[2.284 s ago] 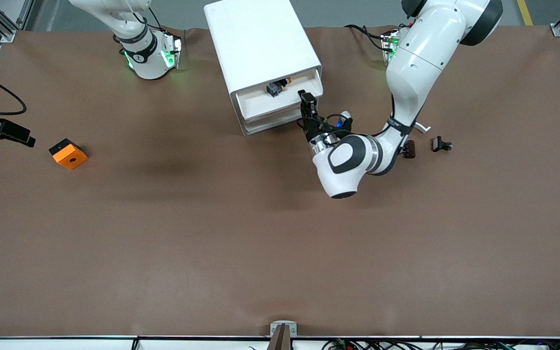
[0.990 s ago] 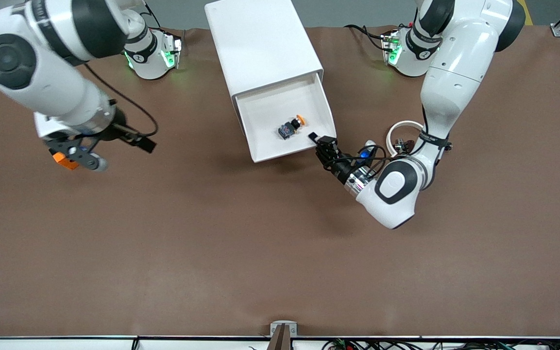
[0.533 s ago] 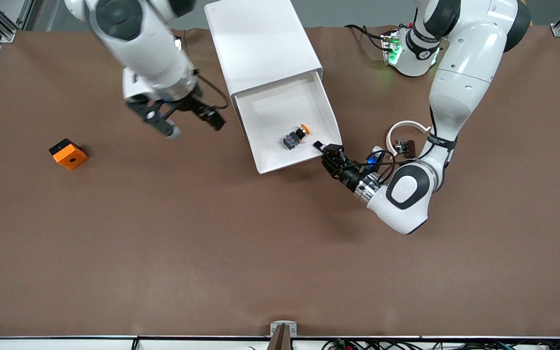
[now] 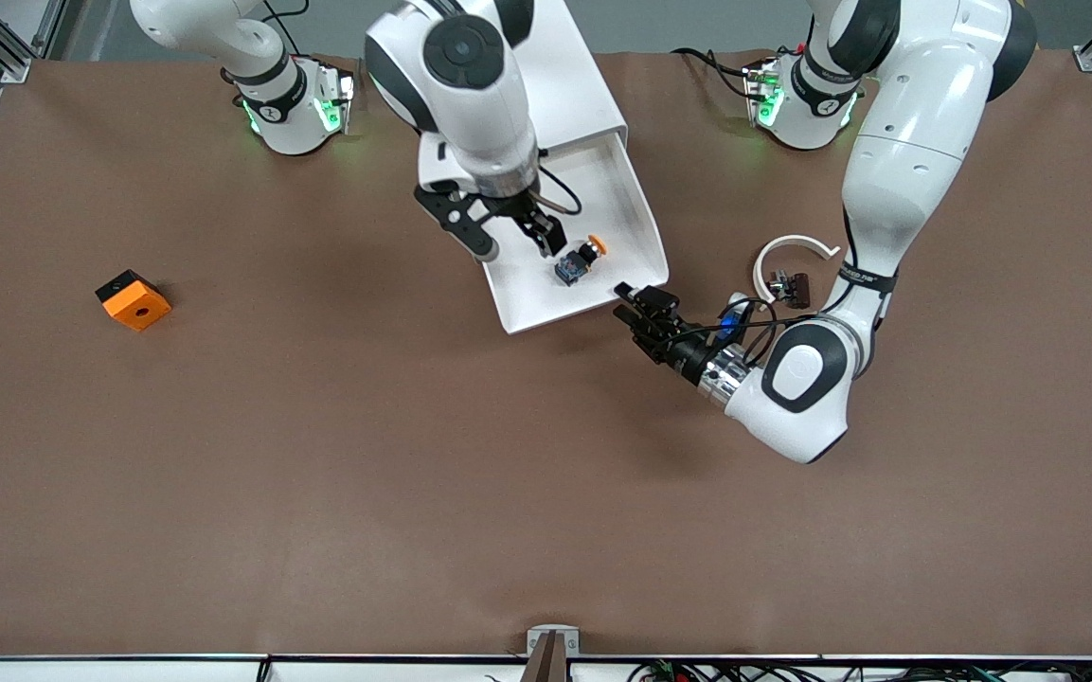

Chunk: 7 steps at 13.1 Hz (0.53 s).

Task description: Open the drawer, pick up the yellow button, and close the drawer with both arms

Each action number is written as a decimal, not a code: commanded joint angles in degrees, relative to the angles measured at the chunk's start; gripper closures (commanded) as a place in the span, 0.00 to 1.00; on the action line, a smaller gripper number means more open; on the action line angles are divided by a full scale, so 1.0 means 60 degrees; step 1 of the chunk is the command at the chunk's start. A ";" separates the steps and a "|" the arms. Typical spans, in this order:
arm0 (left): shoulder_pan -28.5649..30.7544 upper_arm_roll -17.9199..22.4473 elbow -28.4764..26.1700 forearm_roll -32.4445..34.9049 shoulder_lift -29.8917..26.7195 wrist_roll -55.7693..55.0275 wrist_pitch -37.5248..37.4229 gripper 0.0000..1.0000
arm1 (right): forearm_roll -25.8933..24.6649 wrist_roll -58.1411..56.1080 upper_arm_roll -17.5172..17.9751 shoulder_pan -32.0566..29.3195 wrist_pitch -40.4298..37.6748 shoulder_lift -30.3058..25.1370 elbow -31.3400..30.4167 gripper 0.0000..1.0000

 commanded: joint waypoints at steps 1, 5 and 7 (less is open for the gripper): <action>0.0008 -0.0022 0.0351 -0.0029 0.0206 0.0072 0.0025 0.00 | 0.0037 0.0223 -0.0132 0.0090 -0.0243 0.0886 0.1197 0.00; 0.0008 -0.0154 0.0731 -0.0014 0.0089 0.0612 -0.0004 0.00 | 0.0037 0.0369 -0.0132 0.0119 -0.0214 0.1487 0.1740 0.00; -0.0021 -0.0183 0.0951 0.0102 0.0089 0.1212 -0.0091 0.00 | 0.0037 0.0646 -0.0132 0.0236 -0.0199 0.1751 0.1974 0.00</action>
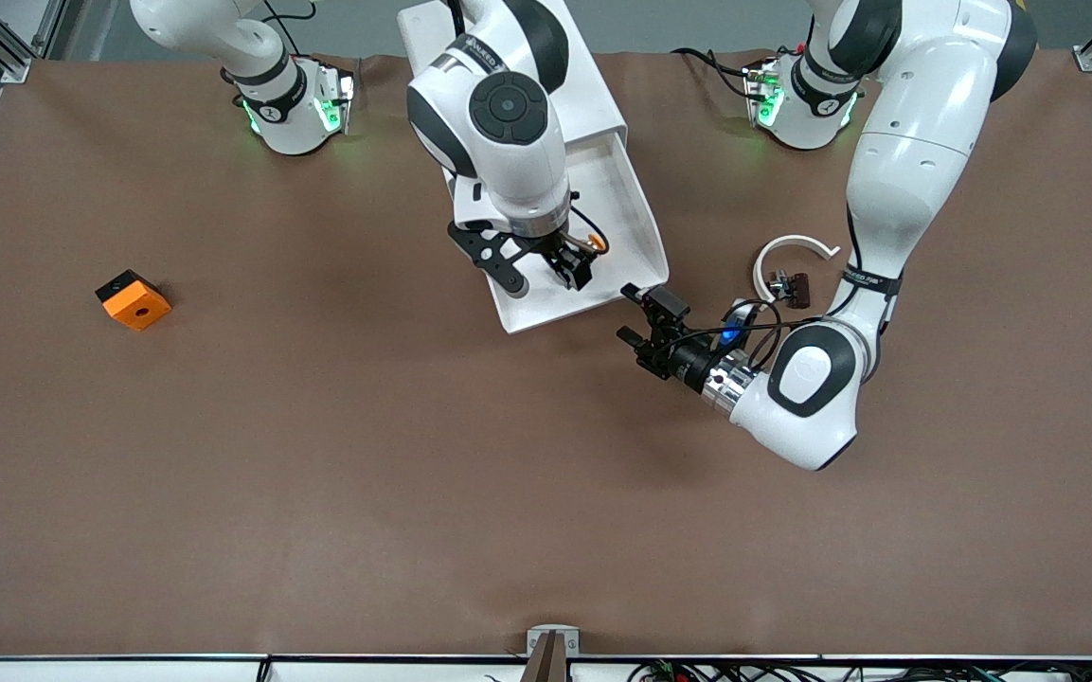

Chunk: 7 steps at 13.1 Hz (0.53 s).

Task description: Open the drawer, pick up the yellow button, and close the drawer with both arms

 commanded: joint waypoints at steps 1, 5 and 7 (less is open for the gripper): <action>-0.0038 -0.0052 0.0336 0.0219 0.0039 0.0845 -0.0085 0.00 | 0.0051 0.0630 -0.0092 0.0256 -0.0100 0.0541 0.0668 0.00; -0.0097 -0.0037 0.0555 0.0673 -0.0020 0.2792 -0.0100 0.00 | 0.0051 0.0954 -0.0092 0.0535 0.0135 0.0805 0.0683 0.00; -0.0111 -0.0037 0.0556 0.1082 -0.0064 0.3920 -0.0100 0.00 | 0.0037 0.0954 -0.0092 0.0579 0.0135 0.0805 0.0683 0.00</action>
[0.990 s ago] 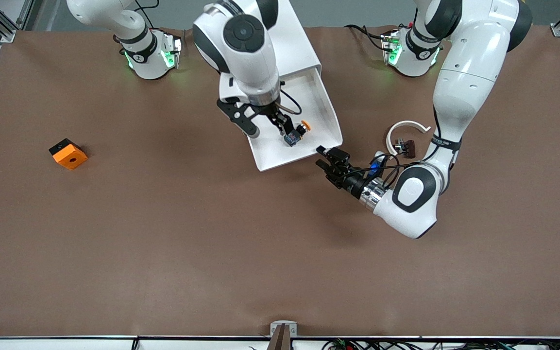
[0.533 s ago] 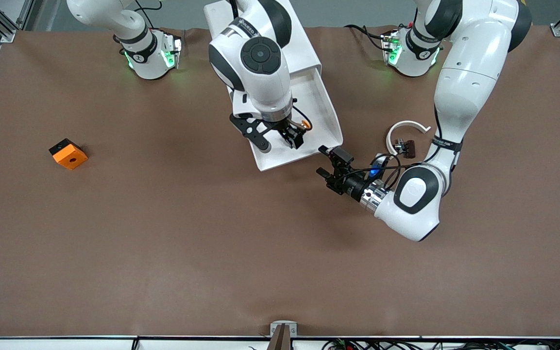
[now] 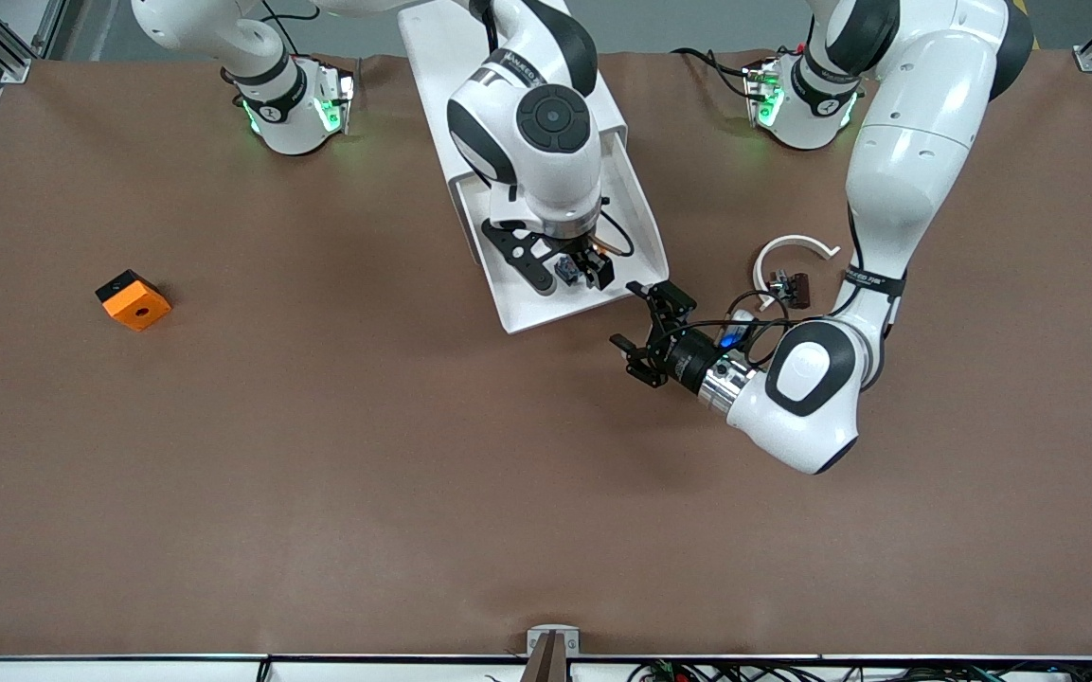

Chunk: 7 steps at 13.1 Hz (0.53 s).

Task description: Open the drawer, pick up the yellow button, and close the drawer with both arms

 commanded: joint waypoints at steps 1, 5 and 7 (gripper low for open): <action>-0.0015 -0.0025 0.0146 0.0635 -0.0078 0.1436 -0.0092 0.00 | 0.0051 0.0136 -0.0093 0.0092 -0.0079 0.0141 0.0316 0.06; -0.0001 0.0048 0.0263 0.0974 -0.0210 0.3518 -0.0107 0.00 | 0.0008 0.0034 -0.0093 0.0092 -0.0094 0.0141 0.0302 0.34; 0.0028 0.0077 0.0278 0.1133 -0.0224 0.4644 -0.0107 0.00 | -0.0022 0.0033 -0.0108 0.0092 -0.0109 0.0141 0.0273 0.33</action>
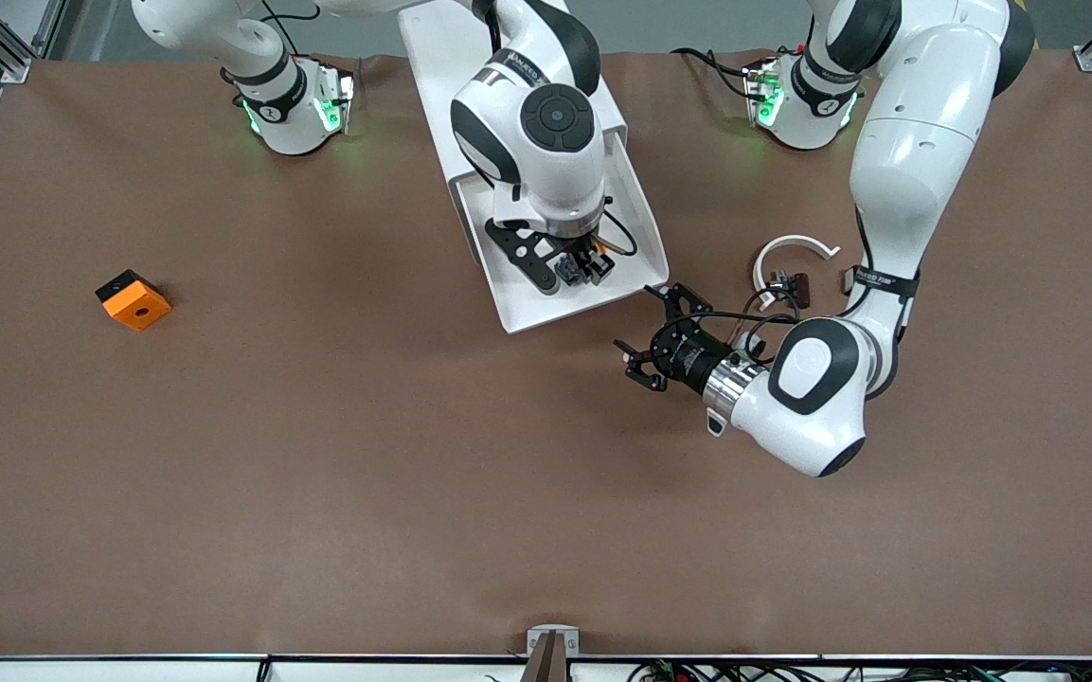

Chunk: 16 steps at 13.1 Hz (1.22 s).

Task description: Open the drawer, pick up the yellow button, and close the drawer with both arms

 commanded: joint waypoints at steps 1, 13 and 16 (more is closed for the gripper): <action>0.0045 0.0056 0.0018 0.0444 -0.0208 0.1358 -0.0102 0.00 | -0.0094 0.0018 -0.0094 0.0094 -0.0107 0.0115 0.0226 0.33; -0.0934 0.0100 0.0018 0.6165 -0.1466 0.3985 0.2388 0.00 | -0.0139 -0.1236 -0.0139 -0.0635 -0.1068 -0.0411 0.0604 1.00; -0.1506 0.0100 0.0003 0.8087 -0.1891 0.3869 0.2403 0.00 | -0.0153 -0.3939 -0.0182 -0.1791 -0.2608 -0.0922 0.1090 1.00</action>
